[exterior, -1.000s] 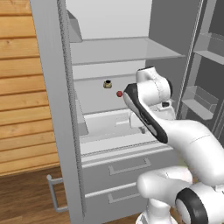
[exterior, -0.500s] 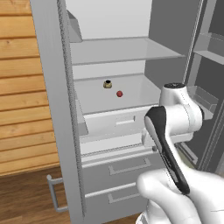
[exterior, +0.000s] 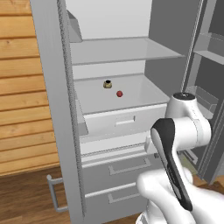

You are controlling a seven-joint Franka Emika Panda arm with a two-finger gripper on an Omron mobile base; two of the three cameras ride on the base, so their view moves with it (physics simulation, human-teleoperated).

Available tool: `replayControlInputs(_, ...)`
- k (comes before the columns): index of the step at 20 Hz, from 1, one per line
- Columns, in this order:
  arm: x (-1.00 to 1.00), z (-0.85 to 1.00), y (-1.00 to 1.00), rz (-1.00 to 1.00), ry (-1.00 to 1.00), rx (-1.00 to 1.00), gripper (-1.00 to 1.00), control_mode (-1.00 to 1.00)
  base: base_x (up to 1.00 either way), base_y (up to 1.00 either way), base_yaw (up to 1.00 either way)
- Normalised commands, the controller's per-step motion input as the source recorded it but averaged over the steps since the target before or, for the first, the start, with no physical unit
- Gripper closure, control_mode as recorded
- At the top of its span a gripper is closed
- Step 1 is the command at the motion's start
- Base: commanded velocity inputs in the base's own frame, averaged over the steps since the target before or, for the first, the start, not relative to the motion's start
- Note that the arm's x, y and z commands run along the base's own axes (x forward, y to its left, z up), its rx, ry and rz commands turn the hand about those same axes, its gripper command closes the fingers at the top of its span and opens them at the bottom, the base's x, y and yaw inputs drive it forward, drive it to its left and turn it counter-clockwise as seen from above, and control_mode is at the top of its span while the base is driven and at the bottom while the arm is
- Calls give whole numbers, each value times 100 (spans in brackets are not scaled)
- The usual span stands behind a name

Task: Take the strawberry from the fridge and place it on top of the pancake, located on the dining counter.

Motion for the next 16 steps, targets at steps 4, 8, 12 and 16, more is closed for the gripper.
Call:
replayControlInputs(4,0,0,0,0,0,0,-100,-100,0,0,0)
replayControlInputs(8,4,0,0,5,0,0,-100,-100,0,0,0)
replayControlInputs(12,14,0,0,14,0,0,-100,-100,0,0,0)
replayControlInputs(16,0,0,0,0,0,0,-100,100,22,0,11)
